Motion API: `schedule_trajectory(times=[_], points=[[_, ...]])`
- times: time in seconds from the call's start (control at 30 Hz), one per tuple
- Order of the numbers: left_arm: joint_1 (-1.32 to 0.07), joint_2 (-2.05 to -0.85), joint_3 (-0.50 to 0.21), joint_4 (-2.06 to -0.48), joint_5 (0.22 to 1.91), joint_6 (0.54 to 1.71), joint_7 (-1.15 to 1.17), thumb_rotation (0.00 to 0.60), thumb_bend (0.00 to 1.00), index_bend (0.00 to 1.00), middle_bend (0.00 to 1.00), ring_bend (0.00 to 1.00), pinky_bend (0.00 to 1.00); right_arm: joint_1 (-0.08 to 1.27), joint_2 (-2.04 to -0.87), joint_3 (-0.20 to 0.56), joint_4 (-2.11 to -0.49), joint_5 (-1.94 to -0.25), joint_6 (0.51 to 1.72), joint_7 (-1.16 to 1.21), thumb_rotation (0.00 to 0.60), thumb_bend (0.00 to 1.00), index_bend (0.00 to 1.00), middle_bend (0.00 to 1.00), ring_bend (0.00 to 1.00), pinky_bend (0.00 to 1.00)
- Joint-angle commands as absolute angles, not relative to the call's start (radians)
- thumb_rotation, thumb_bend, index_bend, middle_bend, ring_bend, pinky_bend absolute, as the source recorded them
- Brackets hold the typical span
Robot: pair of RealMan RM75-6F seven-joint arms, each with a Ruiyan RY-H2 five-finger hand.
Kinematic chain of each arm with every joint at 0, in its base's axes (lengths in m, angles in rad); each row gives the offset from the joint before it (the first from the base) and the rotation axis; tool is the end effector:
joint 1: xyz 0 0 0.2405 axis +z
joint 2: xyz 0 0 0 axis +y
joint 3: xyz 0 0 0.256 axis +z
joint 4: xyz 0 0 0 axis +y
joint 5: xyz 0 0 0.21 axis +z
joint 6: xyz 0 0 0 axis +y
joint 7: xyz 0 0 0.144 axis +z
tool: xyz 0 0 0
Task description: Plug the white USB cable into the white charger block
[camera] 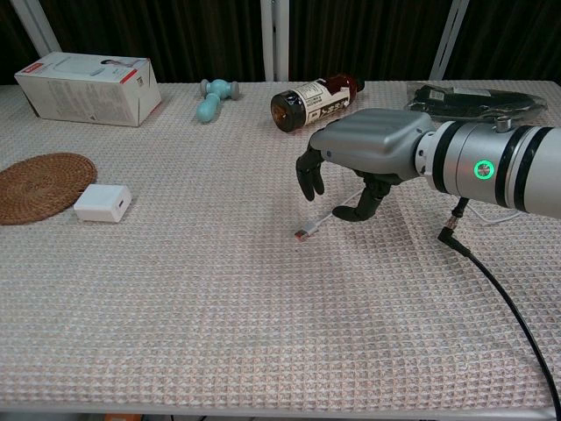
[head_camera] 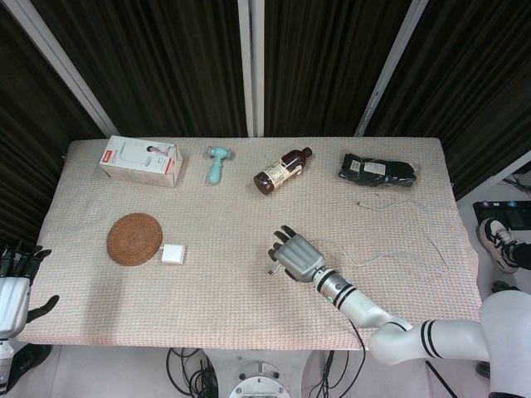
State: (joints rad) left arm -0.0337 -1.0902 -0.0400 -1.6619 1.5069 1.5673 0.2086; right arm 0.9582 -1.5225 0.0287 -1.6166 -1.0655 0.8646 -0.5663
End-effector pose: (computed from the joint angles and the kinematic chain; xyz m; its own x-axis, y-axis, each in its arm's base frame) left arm -0.3074 0.1625 0.1729 0.5613 -0.0420 0.8265 0.8276 0.0385 -0.5601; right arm -0.0923 -0.3132 -0.0476 0.7080 -0.2446 0.6625 -0.6145 -0.6756 0.4073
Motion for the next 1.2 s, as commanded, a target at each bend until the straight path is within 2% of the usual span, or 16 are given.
schedule_trajectory(times=[0.03, 0.57, 0.97, 1.2], points=[[-0.032, -1.09, -0.039, -1.663, 1.504, 1.566, 0.209, 0.6, 0.12, 0.21, 0.16, 0.0, 0.0, 0.972, -1.543, 0.019, -1.581, -1.097, 0.836, -0.572, 0.6, 0.31, 0.41, 0.36, 0.12, 0.1], [-0.029, -1.088, -0.038, -1.672, 1.499, 1.562, 0.213, 0.6, 0.12, 0.21, 0.16, 0.0, 0.0, 0.965, -1.627, -0.001, -1.46, -1.201, 0.828, -0.59, 0.6, 0.32, 0.41, 0.31, 0.11, 0.07], [-0.028, -1.088, -0.038, -1.669, 1.498, 1.559, 0.208, 0.6, 0.12, 0.21, 0.15, 0.0, 0.0, 0.938, -1.659, 0.006, -1.423, -1.222, 0.837, -0.576, 0.6, 0.33, 0.4, 0.31, 0.11, 0.06], [-0.027, -1.087, -0.039, -1.668, 1.499, 1.561, 0.206, 0.6, 0.12, 0.21, 0.15, 0.0, 0.0, 0.928, -1.669, 0.014, -1.411, -1.224, 0.837, -0.574, 0.6, 0.33, 0.43, 0.33, 0.11, 0.06]])
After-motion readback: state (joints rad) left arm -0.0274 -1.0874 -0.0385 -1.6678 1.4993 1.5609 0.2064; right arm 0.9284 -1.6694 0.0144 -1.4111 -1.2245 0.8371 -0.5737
